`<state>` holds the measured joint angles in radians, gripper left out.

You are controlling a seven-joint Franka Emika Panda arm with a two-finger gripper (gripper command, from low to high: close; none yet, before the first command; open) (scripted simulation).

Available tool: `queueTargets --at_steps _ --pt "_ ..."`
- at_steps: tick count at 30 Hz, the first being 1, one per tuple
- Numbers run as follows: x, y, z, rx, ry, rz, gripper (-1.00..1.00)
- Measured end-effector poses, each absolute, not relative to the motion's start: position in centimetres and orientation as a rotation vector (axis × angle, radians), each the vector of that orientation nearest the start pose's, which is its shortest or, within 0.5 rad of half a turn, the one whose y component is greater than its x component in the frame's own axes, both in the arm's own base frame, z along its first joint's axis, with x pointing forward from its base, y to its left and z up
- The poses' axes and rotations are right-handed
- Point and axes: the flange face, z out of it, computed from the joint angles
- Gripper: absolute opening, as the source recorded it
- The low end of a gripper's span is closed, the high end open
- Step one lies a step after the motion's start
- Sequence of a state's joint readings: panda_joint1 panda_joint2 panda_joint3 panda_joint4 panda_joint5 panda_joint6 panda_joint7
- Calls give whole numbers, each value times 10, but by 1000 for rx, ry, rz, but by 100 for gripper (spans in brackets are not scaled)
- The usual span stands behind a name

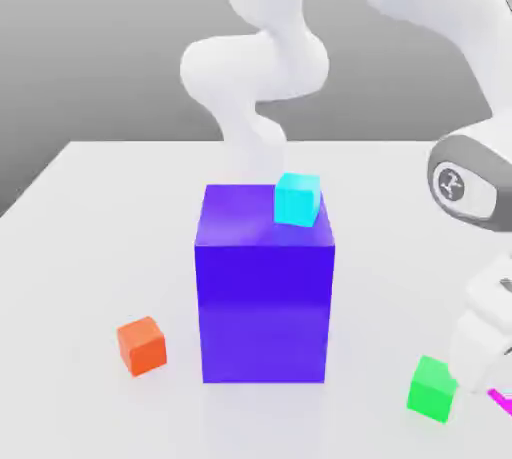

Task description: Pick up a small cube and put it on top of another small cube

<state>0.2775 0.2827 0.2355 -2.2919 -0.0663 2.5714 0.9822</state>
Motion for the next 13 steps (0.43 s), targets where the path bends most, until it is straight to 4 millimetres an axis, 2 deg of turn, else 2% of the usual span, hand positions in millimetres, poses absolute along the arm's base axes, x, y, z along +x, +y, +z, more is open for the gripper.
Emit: queueTargets --at_steps 5,7,10,11,13 --pt "419 233 242 -3006 891 6 -100" --pt "414 229 227 -2999 927 0 -100" --pt "412 228 191 -2997 937 -1 -100" --pt "411 227 183 -2998 937 -1 100" --pt "411 228 183 -2998 937 -1 100"
